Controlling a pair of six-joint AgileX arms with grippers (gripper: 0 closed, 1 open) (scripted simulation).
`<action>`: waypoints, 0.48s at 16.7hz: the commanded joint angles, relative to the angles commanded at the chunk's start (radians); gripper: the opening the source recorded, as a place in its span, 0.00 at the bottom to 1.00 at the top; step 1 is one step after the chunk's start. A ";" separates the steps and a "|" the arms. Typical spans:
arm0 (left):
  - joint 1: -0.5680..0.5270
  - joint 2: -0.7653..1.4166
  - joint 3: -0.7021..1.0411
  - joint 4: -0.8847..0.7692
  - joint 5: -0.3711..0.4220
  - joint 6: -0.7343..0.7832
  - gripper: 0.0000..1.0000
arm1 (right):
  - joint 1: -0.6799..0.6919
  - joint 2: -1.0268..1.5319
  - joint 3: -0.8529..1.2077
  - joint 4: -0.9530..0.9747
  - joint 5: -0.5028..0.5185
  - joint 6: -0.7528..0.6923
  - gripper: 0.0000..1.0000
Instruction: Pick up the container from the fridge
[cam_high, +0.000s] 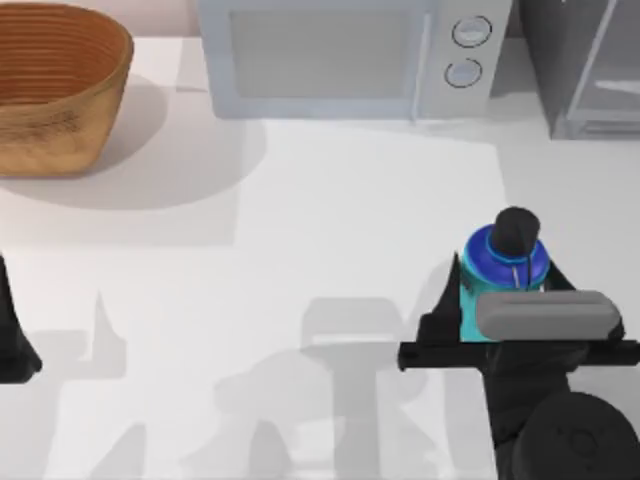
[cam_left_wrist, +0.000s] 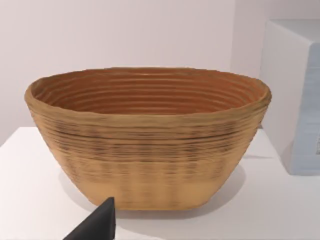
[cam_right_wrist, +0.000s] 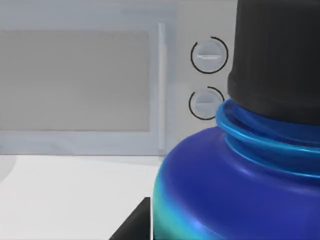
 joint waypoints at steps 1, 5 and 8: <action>0.000 0.000 0.000 0.000 0.000 0.000 1.00 | -0.002 0.003 0.002 0.002 -0.003 0.000 0.00; 0.000 0.000 0.000 0.000 0.000 0.000 1.00 | -0.063 0.103 0.057 0.056 -0.071 -0.002 0.00; 0.000 0.000 0.000 0.000 0.000 0.000 1.00 | -0.139 0.211 0.111 0.106 -0.140 -0.005 0.00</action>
